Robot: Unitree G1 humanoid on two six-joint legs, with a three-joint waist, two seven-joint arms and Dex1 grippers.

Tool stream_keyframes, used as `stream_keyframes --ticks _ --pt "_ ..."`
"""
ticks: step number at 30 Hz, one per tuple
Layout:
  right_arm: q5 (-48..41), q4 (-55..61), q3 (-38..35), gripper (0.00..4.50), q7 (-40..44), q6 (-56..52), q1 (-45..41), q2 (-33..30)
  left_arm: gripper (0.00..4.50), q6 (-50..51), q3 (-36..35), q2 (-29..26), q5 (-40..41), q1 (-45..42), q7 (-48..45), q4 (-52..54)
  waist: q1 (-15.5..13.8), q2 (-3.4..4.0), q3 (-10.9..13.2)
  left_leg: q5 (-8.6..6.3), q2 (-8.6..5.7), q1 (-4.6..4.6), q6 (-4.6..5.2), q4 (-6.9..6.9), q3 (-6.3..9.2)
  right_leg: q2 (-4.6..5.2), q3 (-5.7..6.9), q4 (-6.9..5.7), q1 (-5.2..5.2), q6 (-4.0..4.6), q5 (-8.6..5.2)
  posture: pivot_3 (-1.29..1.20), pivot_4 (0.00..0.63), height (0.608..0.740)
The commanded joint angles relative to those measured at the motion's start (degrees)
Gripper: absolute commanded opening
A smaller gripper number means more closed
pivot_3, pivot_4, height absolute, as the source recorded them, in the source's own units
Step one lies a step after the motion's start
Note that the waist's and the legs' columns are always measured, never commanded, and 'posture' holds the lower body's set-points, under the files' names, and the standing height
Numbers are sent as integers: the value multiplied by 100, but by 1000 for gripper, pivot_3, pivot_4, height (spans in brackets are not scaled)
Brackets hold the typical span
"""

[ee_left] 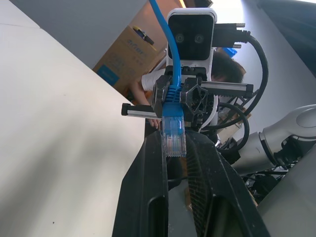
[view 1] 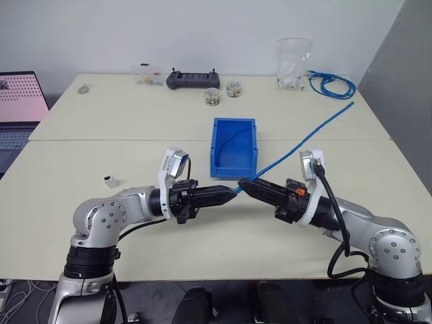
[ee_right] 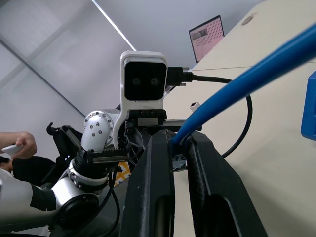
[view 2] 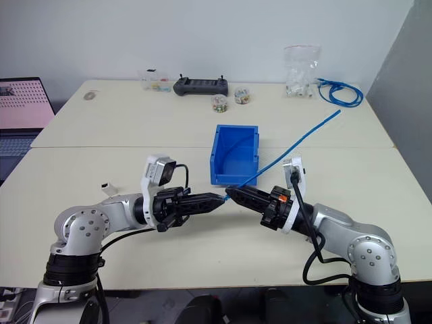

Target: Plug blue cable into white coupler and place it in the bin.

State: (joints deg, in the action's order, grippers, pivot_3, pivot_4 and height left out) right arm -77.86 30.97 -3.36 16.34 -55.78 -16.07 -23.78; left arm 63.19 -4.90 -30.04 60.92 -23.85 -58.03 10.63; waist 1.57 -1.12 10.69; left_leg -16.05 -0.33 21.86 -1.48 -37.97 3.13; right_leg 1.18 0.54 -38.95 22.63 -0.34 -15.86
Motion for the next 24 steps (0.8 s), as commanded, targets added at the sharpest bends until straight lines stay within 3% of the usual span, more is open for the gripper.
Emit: stream_keyframes --ticks 1,3,14,20,24 --pt "-366 231 106 86 156 66 -20 15 235 -96 -63 23 13 -14 128 51 1 0 0 0 0 0 0 0 0 0 0 0 0 0 0 0 150 740" --pt "-350 218 120 81 166 82 -28 21 935 3 -107 43 102 -63 214 6 0 0 0 0 0 0 0 0 0 0 0 0 0 0 0 0 150 740" --pt "-94 56 169 77 300 171 -42 -17 3163 82 -367 -192 364 200 451 273 8 0 0 0 1 1 0 2 1 0 0 1 2 0 0 0 150 740" --pt "276 -120 214 75 559 190 -99 -160 4480 138 -920 -542 764 620 682 787 5 0 0 0 1 2 0 2 1 0 -1 3 3 0 0 0 150 740" --pt "369 -210 227 74 667 201 -153 -127 4500 238 -1416 -875 1236 1157 916 1211 16 2 1 0 3 2 0 4 1 0 -1 4 4 0 -1 0 150 740"
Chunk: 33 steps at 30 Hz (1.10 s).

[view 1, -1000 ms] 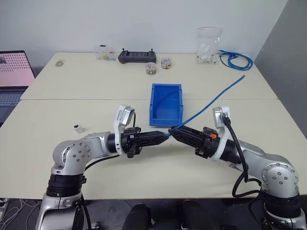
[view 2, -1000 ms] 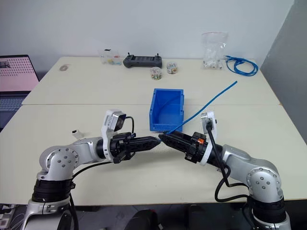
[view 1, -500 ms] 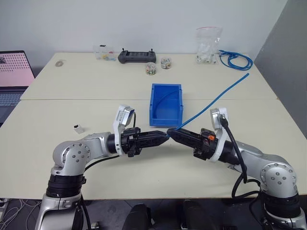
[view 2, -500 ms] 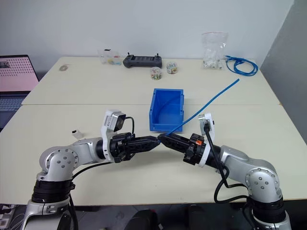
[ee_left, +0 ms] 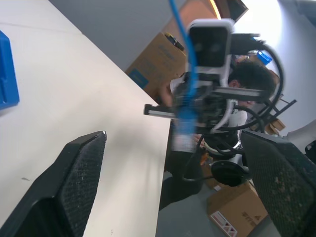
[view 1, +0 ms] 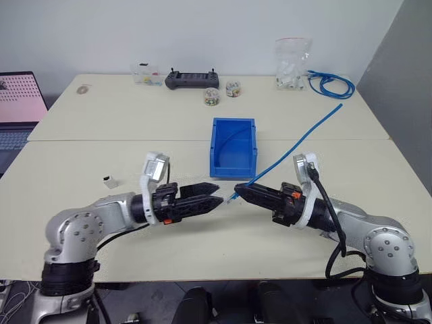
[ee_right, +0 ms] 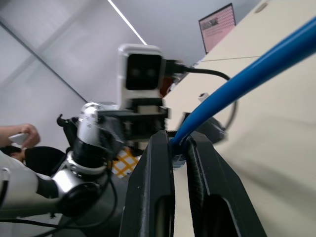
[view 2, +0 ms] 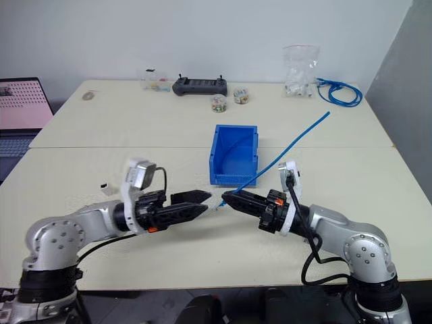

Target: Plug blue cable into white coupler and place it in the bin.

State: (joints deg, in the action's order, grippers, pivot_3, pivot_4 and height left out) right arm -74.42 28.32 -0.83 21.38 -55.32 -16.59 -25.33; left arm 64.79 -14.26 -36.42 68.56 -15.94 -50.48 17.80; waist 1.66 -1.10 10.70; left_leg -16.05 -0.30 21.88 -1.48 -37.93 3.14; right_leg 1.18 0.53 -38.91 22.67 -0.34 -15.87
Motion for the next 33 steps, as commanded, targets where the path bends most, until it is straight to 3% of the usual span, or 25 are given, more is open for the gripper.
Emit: stream_keyframes --ticks 1,3,6,9,12,17,33 --pt "43 44 -22 74 183 157 -108 41 4500 52 -596 -290 527 559 256 591 7 1 0 0 1 -1 0 4 -2 0 -3 1 1 0 0 0 150 740" --pt "82 24 -22 74 225 158 -111 57 4500 -197 -778 -334 247 1067 456 849 13 1 1 0 1 -1 0 5 -2 0 -3 2 2 0 0 0 150 740" --pt "182 -18 -3 73 311 170 -107 61 4500 -975 -974 72 -620 1653 1311 1064 -10 3 2 0 2 0 0 5 -4 3 -7 5 4 1 0 0 150 740" --pt "333 -97 80 72 415 193 -137 74 4500 -2241 -795 538 -2193 2145 2113 1116 -38 2 1 0 0 0 0 5 -4 6 -7 12 0 1 0 0 150 740" --pt "482 -159 156 72 503 222 -171 99 4500 -3189 -668 983 -3382 2391 2912 1096 -84 -1 2 0 -1 -1 0 5 -8 6 -9 22 -4 1 0 0 150 740" --pt "693 -234 283 72 702 223 -275 117 4500 -3654 -668 1395 -4888 2438 4366 698 -133 -2 1 -1 0 8 1 7 -6 5 -5 30 -1 1 1 0 150 740" --pt "901 -233 285 72 856 173 -349 142 4500 -2695 -732 1767 -5368 915 5391 -515 -146 -7 -1 -1 -2 10 1 4 -2 4 7 21 -1 3 8 0 150 740"
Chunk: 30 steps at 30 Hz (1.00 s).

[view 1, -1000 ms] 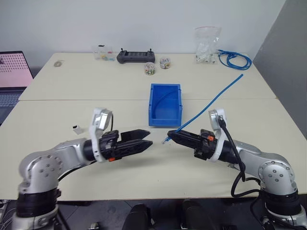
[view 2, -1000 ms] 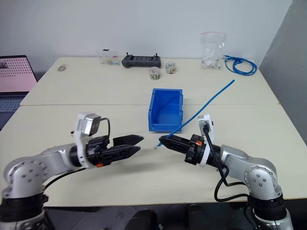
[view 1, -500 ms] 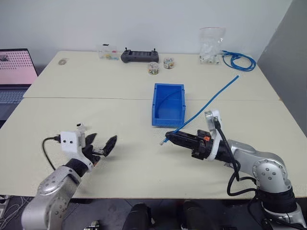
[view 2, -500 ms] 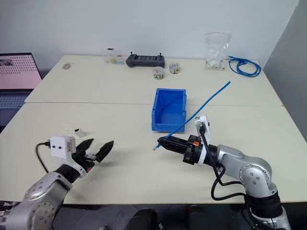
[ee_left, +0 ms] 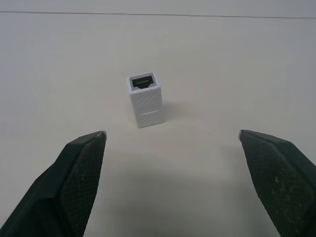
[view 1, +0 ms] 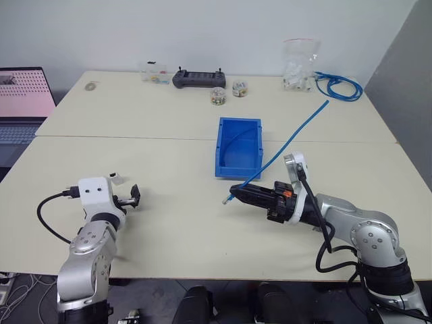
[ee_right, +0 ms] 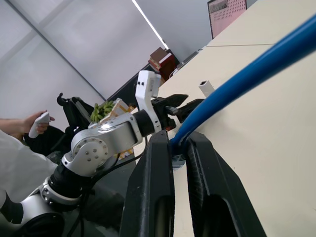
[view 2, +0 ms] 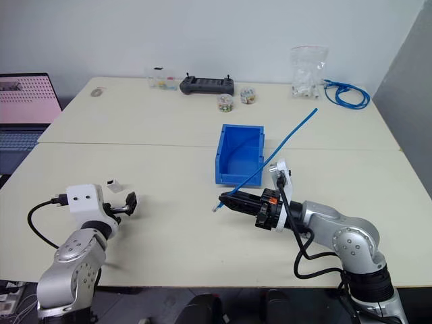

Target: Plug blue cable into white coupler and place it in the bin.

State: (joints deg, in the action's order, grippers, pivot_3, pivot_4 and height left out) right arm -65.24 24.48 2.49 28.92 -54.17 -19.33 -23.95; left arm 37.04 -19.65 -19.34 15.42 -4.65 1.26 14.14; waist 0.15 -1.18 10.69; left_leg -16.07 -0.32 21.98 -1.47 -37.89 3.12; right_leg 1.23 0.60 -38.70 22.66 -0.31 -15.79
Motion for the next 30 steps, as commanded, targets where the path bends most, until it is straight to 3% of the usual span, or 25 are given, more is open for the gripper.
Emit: stream_keyframes --ticks 1,10,19,23,30 --pt "-10 158 -51 72 108 55 -72 0 4500 102 -232 86 -57 -315 280 -258 7 0 0 0 0 0 0 0 -1 0 0 -2 0 0 0 0 150 740" --pt "31 208 -81 72 99 36 -48 -17 4500 210 -256 -173 -183 -1099 320 -1174 5 -4 0 0 -1 -1 -1 -1 3 0 2 -8 1 2 2 0 150 740" --pt "63 243 -66 72 68 50 -16 8 4500 167 -236 -329 -252 -1297 198 -1507 8 -4 0 0 -1 -1 -2 -1 2 1 1 -9 2 18 11 0 150 740" --pt "87 250 -54 72 63 62 0 20 3929 131 -187 -385 -314 -1318 127 -1616 10 -4 0 0 -1 -2 -2 -1 2 1 1 -10 2 18 11 0 150 740" --pt "116 273 -38 71 53 64 8 28 2250 10 -175 -468 -367 -1423 10 -1914 12 -4 0 0 -1 -3 -2 -1 2 1 1 -11 2 18 11 0 150 740"
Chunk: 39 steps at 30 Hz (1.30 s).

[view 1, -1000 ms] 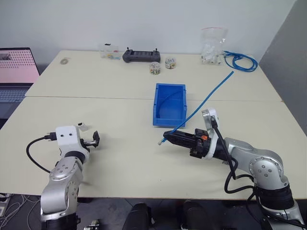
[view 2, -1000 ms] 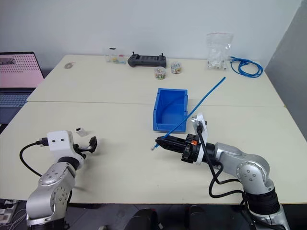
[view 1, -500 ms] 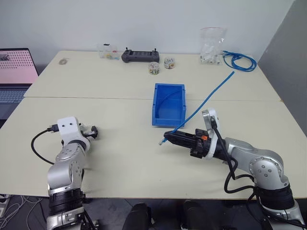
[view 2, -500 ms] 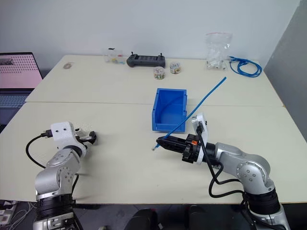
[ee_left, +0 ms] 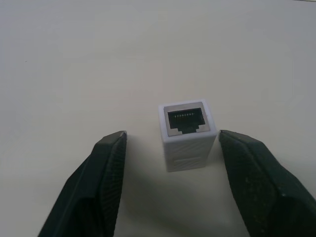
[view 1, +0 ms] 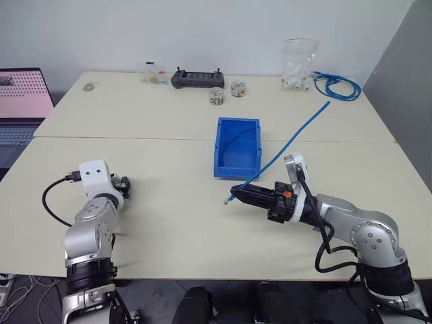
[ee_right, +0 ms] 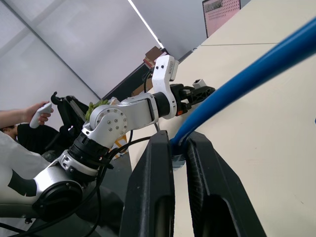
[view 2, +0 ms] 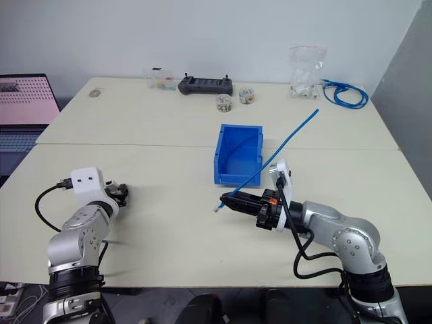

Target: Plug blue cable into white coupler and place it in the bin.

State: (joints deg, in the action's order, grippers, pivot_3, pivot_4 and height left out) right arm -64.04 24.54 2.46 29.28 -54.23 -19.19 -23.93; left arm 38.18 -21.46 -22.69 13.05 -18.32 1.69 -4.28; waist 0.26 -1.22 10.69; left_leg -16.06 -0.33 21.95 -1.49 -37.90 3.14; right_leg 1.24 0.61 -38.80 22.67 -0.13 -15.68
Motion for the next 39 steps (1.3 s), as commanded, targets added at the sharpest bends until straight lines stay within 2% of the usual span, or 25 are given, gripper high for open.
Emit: stream_keyframes --ticks 1,7,13,17,21,25,29,33,39 --pt "-1 269 -35 71 16 70 -4 25 2050 -113 8 -137 -137 -59 -44 -100 2 0 0 0 0 0 0 0 0 0 0 0 0 0 0 0 150 740" --pt "20 293 -41 71 -15 83 24 26 812 -137 -12 -152 -146 8 -108 -182 5 0 0 0 0 -1 0 0 -1 0 -1 -1 0 0 0 0 150 740" --pt "30 326 -88 71 -108 133 88 64 786 98 306 -80 21 592 -551 591 23 0 0 -1 0 -4 -2 1 -5 2 -7 -3 0 1 1 0 150 740" --pt "24 502 -205 71 -177 158 281 -23 786 82 1139 -527 337 1327 -1951 1691 10 1 0 -2 0 -3 -4 1 -4 4 -6 -2 0 2 1 0 150 740" --pt "173 723 -179 71 -136 187 491 -201 786 39 1802 -1011 618 1551 -3122 2237 -65 7 -2 -2 -7 -3 -4 1 -2 9 -3 8 -5 1 0 0 150 740" --pt "211 868 -232 71 -185 246 668 -229 786 -421 2966 -1670 482 1195 -4667 2447 -55 9 0 -2 -4 -1 -4 2 0 6 -1 20 -7 -23 -15 0 150 740" --pt "291 948 -237 71 -203 324 742 -249 786 -857 3772 -1756 294 356 -5683 2015 -21 10 1 -2 -2 3 -3 4 -4 3 -4 20 -5 -23 -15 0 150 740" --pt "602 1039 -122 71 -120 459 822 -362 786 -1126 4283 -1632 67 -139 -6175 1570 6 10 1 -2 0 4 -2 4 -4 -4 -2 19 -3 -25 -16 0 150 740" --pt "1703 1133 469 71 351 976 751 -745 786 -1453 4725 -1527 -305 -389 -6562 1164 31 10 1 -3 2 5 -1 4 -2 -7 -2 16 0 -25 -16 0 150 740"
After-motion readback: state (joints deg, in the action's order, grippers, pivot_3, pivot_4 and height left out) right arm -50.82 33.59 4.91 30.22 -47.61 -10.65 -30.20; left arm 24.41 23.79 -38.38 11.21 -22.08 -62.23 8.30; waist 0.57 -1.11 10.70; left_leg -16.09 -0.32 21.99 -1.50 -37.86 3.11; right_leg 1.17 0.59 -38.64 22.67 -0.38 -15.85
